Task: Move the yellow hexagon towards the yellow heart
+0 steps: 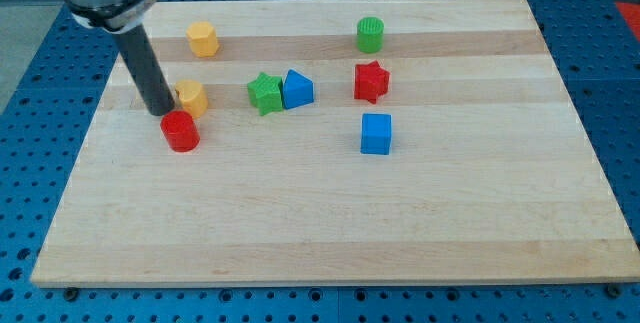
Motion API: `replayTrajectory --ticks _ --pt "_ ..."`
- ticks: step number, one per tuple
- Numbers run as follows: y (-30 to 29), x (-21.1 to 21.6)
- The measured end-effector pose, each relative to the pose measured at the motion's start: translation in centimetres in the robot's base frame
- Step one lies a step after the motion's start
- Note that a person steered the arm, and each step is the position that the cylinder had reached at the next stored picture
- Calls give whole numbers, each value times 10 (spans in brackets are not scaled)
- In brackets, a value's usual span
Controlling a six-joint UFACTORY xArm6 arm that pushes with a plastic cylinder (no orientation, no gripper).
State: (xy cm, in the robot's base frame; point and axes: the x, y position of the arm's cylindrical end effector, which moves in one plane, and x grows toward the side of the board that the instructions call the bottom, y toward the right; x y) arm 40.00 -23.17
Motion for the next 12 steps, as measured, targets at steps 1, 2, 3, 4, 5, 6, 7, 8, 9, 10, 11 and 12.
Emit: replayTrajectory --ticks 1,2,3,4,5,6,7,8,9,10,11,12 --pt "-32 -49" --pt "-28 -119" --pt "-5 -179" --pt "53 -194" --pt "57 -189" --pt "48 -172" --pt "48 -144" --pt "48 -127" --pt "48 -118" --pt "49 -113" --pt "49 -112" --pt "49 -110"
